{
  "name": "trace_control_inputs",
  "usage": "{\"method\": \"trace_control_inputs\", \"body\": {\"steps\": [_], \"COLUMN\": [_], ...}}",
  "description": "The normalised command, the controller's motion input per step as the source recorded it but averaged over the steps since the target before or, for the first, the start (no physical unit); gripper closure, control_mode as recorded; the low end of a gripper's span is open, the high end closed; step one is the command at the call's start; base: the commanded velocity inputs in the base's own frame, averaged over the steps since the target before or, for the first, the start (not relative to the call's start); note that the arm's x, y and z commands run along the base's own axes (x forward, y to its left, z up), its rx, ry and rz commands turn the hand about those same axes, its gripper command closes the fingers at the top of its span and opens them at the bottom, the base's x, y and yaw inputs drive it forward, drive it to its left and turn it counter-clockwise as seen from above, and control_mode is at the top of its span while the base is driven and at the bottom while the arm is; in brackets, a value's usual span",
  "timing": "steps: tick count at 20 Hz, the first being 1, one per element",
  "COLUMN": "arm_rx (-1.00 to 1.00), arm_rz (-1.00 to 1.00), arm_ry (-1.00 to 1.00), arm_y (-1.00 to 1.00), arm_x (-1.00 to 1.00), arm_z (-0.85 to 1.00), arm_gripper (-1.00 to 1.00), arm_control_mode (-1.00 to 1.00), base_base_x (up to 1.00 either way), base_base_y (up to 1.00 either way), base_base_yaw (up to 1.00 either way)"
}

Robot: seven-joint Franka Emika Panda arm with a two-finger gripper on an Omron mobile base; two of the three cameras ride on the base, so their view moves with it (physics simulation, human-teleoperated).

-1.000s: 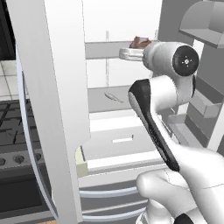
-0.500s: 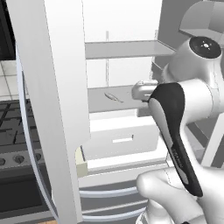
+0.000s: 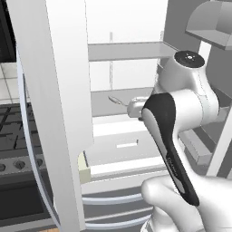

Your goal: Place the condiment bottle and condiment bottle from the counter to the top shelf of the fridge. If the existing items in the fridge are on the top shelf, move them to other shelves.

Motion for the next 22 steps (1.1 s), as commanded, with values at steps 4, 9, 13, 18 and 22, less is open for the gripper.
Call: {"method": "trace_control_inputs", "body": {"steps": [4,9,13,18,22], "arm_rx": [0.09,0.09,0.02,0.00,0.00], "arm_rz": [0.04,0.04,0.03,0.03,0.01], "arm_ry": [-0.02,0.00,-0.03,-0.03,-0.09], "arm_y": [0.14,0.09,0.17,0.33,0.34], "arm_x": [0.92,1.00,0.78,0.64,0.64], "arm_z": [-0.04,-0.11,-0.27,-0.56,-0.31], "arm_gripper": [1.00,1.00,1.00,1.00,1.00], "arm_control_mode": [-1.00,-1.00,-1.00,-1.00,-1.00], "base_base_x": [0.00,0.00,0.00,0.00,0.00], "base_base_y": [0.00,0.00,0.00,0.00,0.00], "base_base_yaw": [0.00,0.00,0.00,0.00,0.00]}}
